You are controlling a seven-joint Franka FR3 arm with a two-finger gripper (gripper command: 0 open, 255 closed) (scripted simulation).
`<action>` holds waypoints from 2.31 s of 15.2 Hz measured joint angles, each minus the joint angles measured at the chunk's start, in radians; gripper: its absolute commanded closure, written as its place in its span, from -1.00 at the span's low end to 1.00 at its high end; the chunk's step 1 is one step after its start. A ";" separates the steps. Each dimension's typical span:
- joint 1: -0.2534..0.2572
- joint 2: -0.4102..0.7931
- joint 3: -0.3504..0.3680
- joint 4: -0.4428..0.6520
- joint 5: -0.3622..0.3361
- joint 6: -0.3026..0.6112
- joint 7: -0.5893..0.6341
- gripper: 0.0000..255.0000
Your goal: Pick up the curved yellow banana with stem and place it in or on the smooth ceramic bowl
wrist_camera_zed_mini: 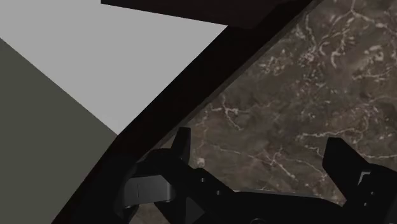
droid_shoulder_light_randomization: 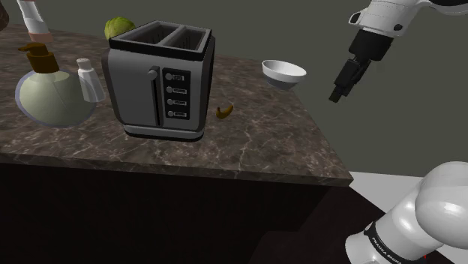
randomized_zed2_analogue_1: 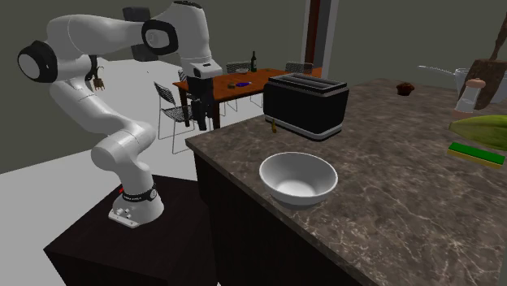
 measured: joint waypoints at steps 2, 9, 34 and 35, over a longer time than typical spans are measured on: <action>0.004 0.014 0.010 0.010 0.000 0.005 0.003 -1.00; 0.044 0.233 0.137 0.139 -0.026 0.093 0.043 -1.00; 0.149 0.869 0.422 0.594 -0.372 0.185 0.251 -1.00; 0.148 0.864 0.421 0.585 -0.370 0.196 0.247 -1.00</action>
